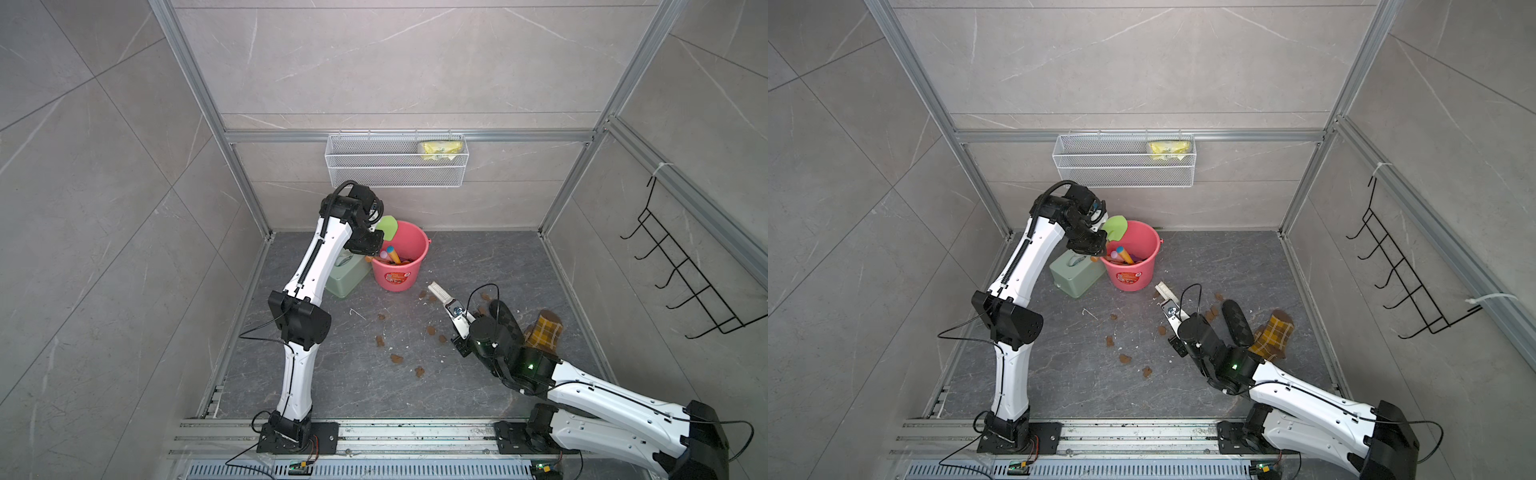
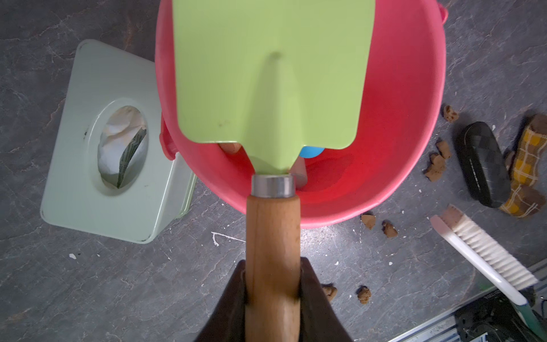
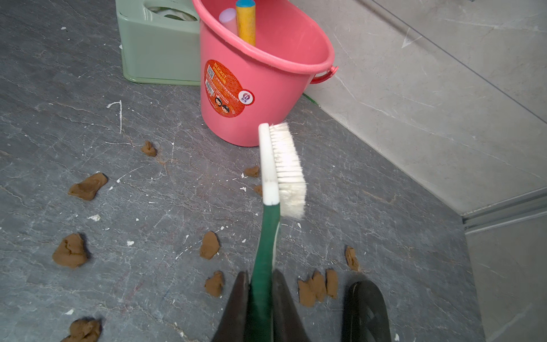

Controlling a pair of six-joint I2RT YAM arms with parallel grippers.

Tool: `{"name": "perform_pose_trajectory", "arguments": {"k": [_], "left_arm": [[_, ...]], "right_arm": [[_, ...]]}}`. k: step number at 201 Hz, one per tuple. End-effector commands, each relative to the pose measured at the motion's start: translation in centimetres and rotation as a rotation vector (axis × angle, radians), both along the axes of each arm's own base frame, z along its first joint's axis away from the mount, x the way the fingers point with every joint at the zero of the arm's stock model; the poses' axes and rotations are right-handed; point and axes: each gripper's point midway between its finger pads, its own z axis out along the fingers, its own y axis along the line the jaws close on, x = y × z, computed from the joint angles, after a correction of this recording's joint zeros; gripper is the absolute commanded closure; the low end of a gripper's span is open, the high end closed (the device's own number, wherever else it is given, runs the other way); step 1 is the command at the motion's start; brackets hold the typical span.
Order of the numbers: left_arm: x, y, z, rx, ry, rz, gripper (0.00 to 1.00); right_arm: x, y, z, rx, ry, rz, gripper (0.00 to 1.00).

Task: Brush the soil off the hand trowel and place it into the bucket
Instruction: Place the hand trowel in the bucket.

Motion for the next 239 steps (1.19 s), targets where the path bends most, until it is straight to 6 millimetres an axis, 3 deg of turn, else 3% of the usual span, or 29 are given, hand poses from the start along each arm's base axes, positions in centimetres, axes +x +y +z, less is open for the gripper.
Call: {"name": "perform_pose_trajectory", "arguments": {"k": [1,44,115,204,239], "left_arm": [[1.2,0.1,0.4,0.025,-0.06,-0.051,0.93],[2.3,-0.1,-2.0,0.057,-0.035,-0.062,0.87],[3.4,-0.2,-3.8,0.082,-0.03,-0.07,0.73],[3.6,-0.2,-3.8,0.085,-0.038,-0.075,0.67],[3.8,-0.3,-2.7,0.07,-0.068,-0.069,0.66]], "right_arm": [[0.0,0.0,0.5,0.038,0.003,-0.007,1.0],[0.0,0.0,0.2,0.04,0.01,-0.01,1.0],[-0.1,0.0,-0.1,0.037,0.017,-0.01,1.0],[0.1,0.5,-0.6,0.033,0.031,-0.004,1.0],[0.1,0.6,-0.9,0.033,0.039,-0.005,1.0]]}}
